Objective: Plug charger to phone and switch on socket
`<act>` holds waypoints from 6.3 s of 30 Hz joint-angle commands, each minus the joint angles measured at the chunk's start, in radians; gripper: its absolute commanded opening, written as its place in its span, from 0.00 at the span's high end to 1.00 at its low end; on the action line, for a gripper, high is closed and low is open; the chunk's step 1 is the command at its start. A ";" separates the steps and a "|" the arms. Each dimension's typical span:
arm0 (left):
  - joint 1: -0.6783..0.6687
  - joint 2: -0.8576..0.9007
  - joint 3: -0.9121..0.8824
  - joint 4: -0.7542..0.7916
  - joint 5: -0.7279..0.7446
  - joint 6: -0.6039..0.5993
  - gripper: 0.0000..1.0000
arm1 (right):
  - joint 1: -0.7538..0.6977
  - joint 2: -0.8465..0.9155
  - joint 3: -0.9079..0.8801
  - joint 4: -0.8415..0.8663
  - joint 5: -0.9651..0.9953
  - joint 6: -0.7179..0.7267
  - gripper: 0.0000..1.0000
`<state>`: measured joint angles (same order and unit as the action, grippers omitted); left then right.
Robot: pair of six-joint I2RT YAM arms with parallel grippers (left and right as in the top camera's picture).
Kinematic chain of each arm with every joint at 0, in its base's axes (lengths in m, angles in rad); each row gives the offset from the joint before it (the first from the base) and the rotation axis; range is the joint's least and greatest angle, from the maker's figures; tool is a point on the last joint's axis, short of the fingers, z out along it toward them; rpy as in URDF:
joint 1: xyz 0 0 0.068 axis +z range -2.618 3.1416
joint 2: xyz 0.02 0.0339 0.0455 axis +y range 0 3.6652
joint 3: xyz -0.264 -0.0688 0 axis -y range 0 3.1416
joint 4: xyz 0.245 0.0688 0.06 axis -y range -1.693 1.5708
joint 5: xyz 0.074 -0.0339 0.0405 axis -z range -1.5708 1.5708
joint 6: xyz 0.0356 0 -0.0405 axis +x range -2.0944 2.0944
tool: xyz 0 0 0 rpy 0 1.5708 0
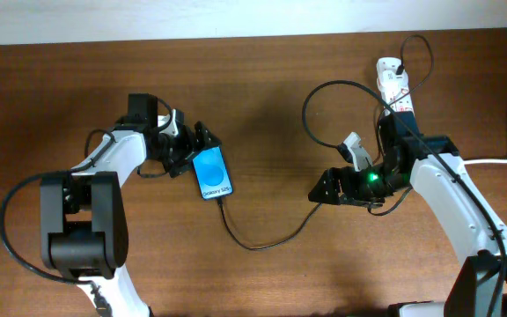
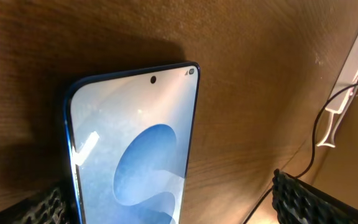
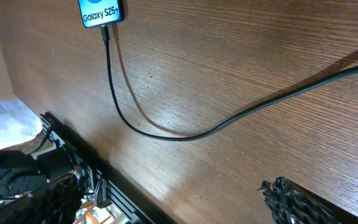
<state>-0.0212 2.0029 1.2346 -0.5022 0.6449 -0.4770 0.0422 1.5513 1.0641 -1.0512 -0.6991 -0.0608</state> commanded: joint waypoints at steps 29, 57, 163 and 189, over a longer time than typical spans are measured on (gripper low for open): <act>-0.123 -0.336 0.070 -0.295 -0.290 0.014 1.00 | -0.003 -0.008 0.012 0.019 0.031 -0.014 0.01; -0.467 -0.426 0.070 -0.644 -0.643 -0.068 1.00 | -0.003 -0.008 0.012 -0.003 0.110 -0.011 0.01; -0.405 -1.728 0.062 -1.186 -1.232 -0.159 0.01 | -0.349 0.761 0.630 0.779 0.290 0.456 0.96; -0.405 -1.728 0.062 -1.185 -1.232 -0.159 0.00 | -0.250 0.846 0.630 0.692 0.292 0.270 0.96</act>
<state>-0.4305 0.2718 1.2968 -1.6871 -0.5831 -0.6476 -0.2993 2.3127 1.7123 -0.3355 -0.3138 0.2276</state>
